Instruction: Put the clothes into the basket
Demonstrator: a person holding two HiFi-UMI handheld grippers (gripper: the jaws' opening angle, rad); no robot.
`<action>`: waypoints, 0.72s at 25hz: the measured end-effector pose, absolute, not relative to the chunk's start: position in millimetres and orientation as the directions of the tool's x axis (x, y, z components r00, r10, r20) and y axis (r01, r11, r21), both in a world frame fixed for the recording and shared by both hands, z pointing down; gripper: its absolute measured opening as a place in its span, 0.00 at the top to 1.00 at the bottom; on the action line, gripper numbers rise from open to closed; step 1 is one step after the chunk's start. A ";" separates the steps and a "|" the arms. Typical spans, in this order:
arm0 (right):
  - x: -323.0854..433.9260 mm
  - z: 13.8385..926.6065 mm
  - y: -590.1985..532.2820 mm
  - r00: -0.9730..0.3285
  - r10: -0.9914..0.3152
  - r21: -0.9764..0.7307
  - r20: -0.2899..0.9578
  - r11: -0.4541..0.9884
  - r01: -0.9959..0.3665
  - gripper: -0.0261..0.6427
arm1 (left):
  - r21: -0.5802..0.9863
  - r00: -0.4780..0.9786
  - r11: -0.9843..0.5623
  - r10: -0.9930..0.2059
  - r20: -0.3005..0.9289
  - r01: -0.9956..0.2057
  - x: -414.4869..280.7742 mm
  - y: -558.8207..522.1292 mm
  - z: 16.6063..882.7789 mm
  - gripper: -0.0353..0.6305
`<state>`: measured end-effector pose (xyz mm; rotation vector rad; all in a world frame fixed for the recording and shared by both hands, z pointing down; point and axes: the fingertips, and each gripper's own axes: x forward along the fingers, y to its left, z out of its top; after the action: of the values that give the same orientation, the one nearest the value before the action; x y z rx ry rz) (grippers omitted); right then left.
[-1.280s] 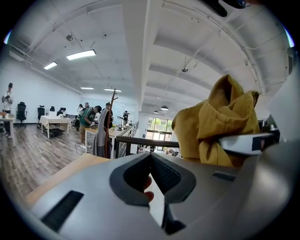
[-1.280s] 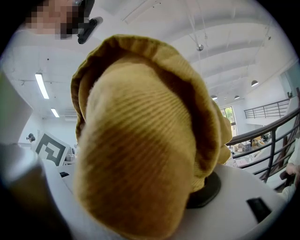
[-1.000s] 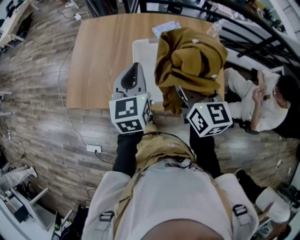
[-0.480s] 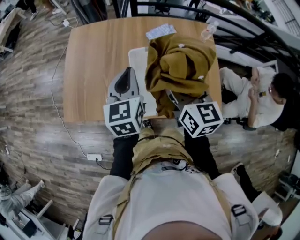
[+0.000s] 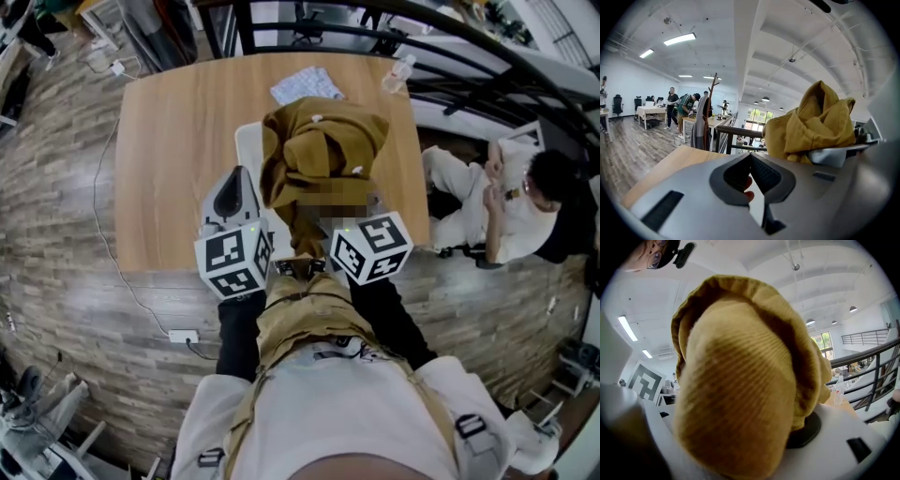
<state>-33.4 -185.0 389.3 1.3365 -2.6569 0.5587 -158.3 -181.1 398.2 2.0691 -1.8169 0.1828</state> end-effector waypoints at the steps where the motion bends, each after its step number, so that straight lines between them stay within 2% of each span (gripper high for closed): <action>1: -35.3 395.4 -186.3 -0.606 -0.746 -0.275 0.276 0.543 -0.793 0.43 | 0.197 0.151 -0.085 -0.925 0.349 -0.977 -159.3 -181.6 401.9 0.94; 18: -71.1 520.1 -204.2 -0.600 -0.611 -0.341 0.517 0.496 -0.799 0.43 | 0.187 0.116 -0.011 -0.822 0.557 -0.982 -172.4 -186.5 498.5 0.94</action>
<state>-71.1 -204.2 520.1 1.1819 -2.4164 0.8033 -172.4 -186.5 498.5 1.8731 -1.7460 0.3960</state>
